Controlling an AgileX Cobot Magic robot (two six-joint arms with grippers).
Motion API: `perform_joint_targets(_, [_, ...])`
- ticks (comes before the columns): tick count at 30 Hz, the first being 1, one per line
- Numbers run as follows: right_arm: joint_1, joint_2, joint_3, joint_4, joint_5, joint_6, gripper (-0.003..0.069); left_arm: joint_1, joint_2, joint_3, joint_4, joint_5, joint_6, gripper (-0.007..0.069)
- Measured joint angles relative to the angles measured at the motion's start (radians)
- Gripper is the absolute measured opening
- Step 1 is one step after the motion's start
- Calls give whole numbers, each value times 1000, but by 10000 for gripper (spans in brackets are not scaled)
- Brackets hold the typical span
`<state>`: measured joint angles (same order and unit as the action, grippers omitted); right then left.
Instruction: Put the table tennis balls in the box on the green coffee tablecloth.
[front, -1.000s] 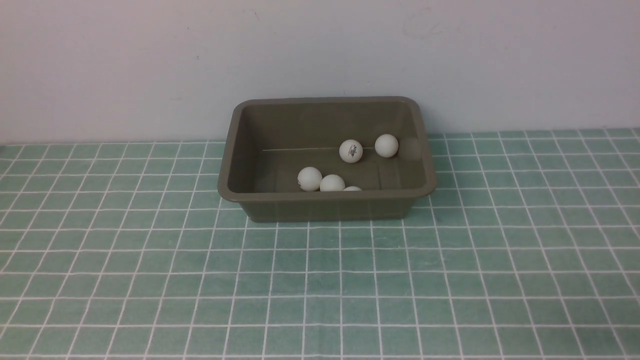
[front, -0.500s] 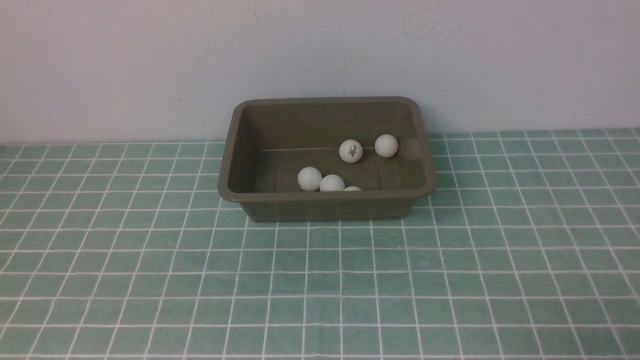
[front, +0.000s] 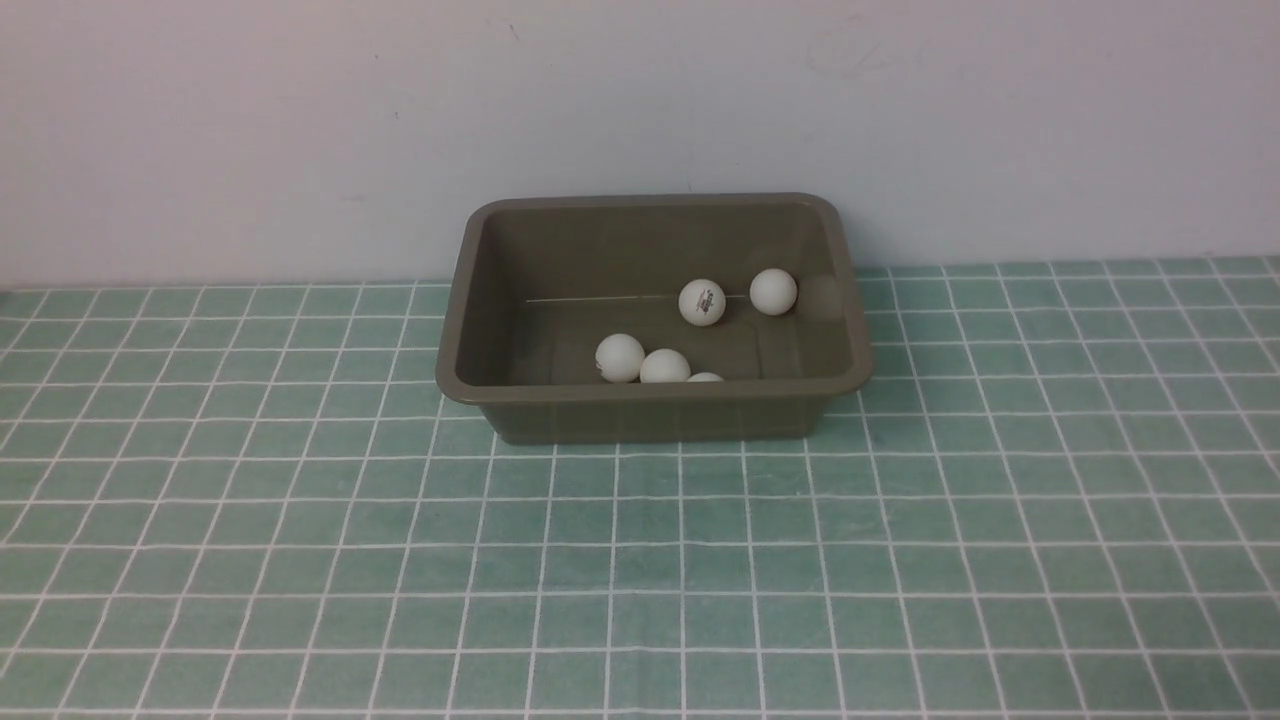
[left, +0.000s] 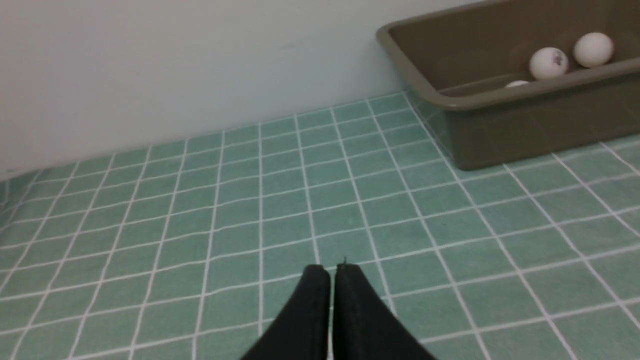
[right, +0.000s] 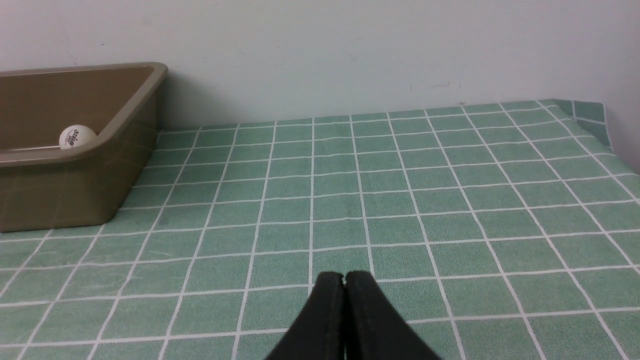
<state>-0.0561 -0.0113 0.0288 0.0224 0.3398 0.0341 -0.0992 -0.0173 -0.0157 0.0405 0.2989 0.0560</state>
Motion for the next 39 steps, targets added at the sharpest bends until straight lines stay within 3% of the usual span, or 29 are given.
perform_joint_targets(6, [0, 0, 0, 0, 0, 0, -16, 73, 0, 42, 0, -117, -7, -4])
perform_joint_targets(14, [0, 0, 0, 0, 6, 0, -16, 143, 0, 43, 0, -120, -10, -4])
perform_joint_targets(39, [0, 0, -1, 1, 11, 0, -16, 149, 0, 43, 0, -114, -16, -4])
